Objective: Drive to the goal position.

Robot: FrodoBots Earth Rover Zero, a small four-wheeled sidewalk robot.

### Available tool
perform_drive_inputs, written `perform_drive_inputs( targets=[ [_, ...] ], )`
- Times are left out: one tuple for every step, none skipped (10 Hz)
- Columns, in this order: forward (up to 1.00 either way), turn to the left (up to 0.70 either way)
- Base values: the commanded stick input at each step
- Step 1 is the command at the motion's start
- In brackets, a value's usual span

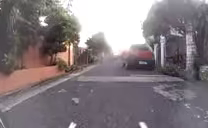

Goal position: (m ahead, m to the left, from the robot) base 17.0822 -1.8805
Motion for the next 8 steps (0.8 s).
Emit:
perform_drive_inputs(
  targets=[
    [0.7,0.0],
    [0.7,0.0],
    [0.7,0.0],
    [0.7,0.0],
    [0.7,0.0],
    [0.7,0.0],
    [0.7,0.0],
    [0.7,0.0]
  ],
)
